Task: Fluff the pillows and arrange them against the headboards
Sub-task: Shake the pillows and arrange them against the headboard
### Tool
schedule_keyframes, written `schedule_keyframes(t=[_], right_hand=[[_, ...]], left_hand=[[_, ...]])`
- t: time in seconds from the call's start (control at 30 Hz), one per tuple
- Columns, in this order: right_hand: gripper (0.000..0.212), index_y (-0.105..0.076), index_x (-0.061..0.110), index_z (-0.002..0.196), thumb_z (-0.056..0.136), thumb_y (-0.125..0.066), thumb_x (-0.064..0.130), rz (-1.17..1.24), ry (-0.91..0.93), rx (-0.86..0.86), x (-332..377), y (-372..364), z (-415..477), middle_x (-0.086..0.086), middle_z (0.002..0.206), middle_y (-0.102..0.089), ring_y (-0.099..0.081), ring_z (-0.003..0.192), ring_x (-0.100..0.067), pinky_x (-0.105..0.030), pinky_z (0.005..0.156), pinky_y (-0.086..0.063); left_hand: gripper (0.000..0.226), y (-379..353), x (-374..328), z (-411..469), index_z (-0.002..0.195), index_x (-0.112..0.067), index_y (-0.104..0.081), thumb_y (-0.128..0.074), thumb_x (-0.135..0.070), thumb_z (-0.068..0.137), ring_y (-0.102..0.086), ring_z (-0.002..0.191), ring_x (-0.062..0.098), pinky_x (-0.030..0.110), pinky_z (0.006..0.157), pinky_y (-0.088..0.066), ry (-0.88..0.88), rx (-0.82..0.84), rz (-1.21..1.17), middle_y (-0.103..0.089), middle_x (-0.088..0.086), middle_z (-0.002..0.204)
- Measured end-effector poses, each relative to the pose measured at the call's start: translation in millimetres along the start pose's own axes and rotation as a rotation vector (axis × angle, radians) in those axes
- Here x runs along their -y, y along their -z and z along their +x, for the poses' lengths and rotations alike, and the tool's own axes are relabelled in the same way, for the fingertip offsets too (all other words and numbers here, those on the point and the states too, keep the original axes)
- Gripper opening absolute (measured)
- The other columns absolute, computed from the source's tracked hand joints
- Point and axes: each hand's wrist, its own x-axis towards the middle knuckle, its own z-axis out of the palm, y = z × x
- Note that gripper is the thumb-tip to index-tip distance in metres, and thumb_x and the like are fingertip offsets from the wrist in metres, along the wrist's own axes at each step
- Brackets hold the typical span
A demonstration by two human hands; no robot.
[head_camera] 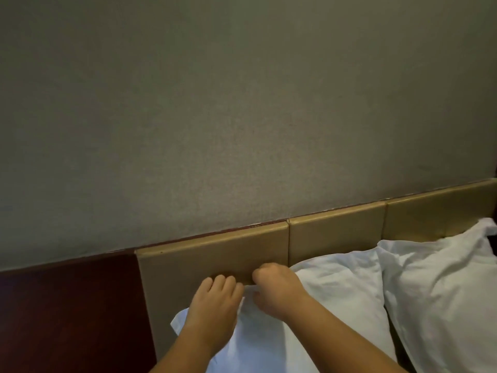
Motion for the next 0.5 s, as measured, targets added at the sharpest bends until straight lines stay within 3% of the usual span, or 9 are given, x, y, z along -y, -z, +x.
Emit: schedule_keyframes(t=[0.13,0.2,0.23,0.27,0.33,0.4,0.43,0.5], right_hand=[[0.019,-0.064,0.009,0.109,0.092,-0.056,0.011,-0.062,-0.008,0.035,14.4,-7.1,0.7,-0.014,0.112,-0.063,-0.058,0.103,-0.029,-0.038,0.09,-0.047],[0.022,-0.062,0.008,0.114,0.093,-0.055,0.01,-0.066,-0.006,0.031,16.8,-8.2,-0.1,-0.015,0.115,-0.061,-0.056,0.106,-0.029,-0.038,0.093,-0.045],[0.023,-0.062,0.008,0.115,0.094,-0.054,0.01,-0.063,-0.01,0.025,17.4,-8.2,-0.3,-0.014,0.116,-0.061,-0.056,0.107,-0.029,-0.037,0.094,-0.045],[0.022,-0.061,0.008,0.116,0.094,-0.054,0.01,-0.06,-0.018,0.015,17.7,-7.9,-0.5,-0.014,0.117,-0.06,-0.055,0.107,-0.028,-0.037,0.094,-0.044],[0.022,-0.061,0.009,0.115,0.094,-0.055,0.01,-0.055,-0.032,-0.009,17.7,-6.7,-1.0,-0.013,0.117,-0.06,-0.055,0.107,-0.027,-0.035,0.094,-0.044],[0.024,-0.06,0.01,0.117,0.094,-0.056,0.011,-0.051,-0.042,-0.029,17.2,-5.3,-1.1,-0.012,0.118,-0.059,-0.055,0.108,-0.026,-0.034,0.095,-0.044],[0.024,-0.06,0.01,0.118,0.094,-0.056,0.011,-0.049,-0.046,-0.028,16.7,-4.6,-0.7,-0.011,0.119,-0.059,-0.055,0.108,-0.025,-0.034,0.095,-0.044],[0.026,-0.06,0.011,0.12,0.094,-0.056,0.01,-0.044,-0.043,-0.021,15.6,-3.2,0.4,-0.011,0.12,-0.059,-0.054,0.109,-0.025,-0.034,0.095,-0.044]], left_hand=[[0.029,-3.2,11.0,-12.7,0.116,-0.02,-0.055,-0.059,-0.026,0.088,-0.052,0.102,0.024,0.036,0.088,-0.041,0.041,0.088,0.017,-0.054,0.002,0.114],[0.038,-5.4,12.2,-13.5,0.084,-0.02,-0.068,-0.086,-0.03,0.053,-0.06,0.075,0.022,0.036,0.064,-0.049,0.017,0.175,-0.005,-0.062,0.002,0.085],[0.044,-9.3,12.5,-15.5,0.07,-0.021,-0.068,-0.091,-0.029,0.034,-0.058,0.061,0.02,0.033,0.052,-0.048,0.024,0.184,-0.028,-0.061,0.0,0.071],[0.047,-11.3,14.3,-13.9,0.068,-0.022,-0.066,-0.092,-0.029,0.029,-0.057,0.057,0.018,0.031,0.049,-0.047,0.041,0.138,-0.044,-0.06,-0.002,0.068],[0.045,-4.5,14.6,-16.5,0.099,-0.025,-0.064,-0.085,-0.034,0.06,-0.059,0.08,0.016,0.033,0.069,-0.05,0.062,0.156,-0.135,-0.063,-0.002,0.093],[0.045,-5.1,16.6,-16.3,0.135,-0.027,-0.04,-0.055,-0.032,0.093,-0.047,0.116,0.017,0.032,0.098,-0.037,0.092,0.015,-0.133,-0.048,-0.003,0.131],[0.044,-6.6,18.3,-14.2,0.14,-0.027,-0.035,-0.047,-0.03,0.098,-0.041,0.123,0.017,0.03,0.103,-0.031,0.105,-0.046,-0.123,-0.041,-0.003,0.138],[0.035,-1.9,17.7,-11.0,0.134,-0.025,-0.044,-0.043,-0.03,0.1,-0.037,0.126,0.017,0.03,0.106,-0.027,0.097,-0.029,-0.089,-0.039,-0.002,0.14]])
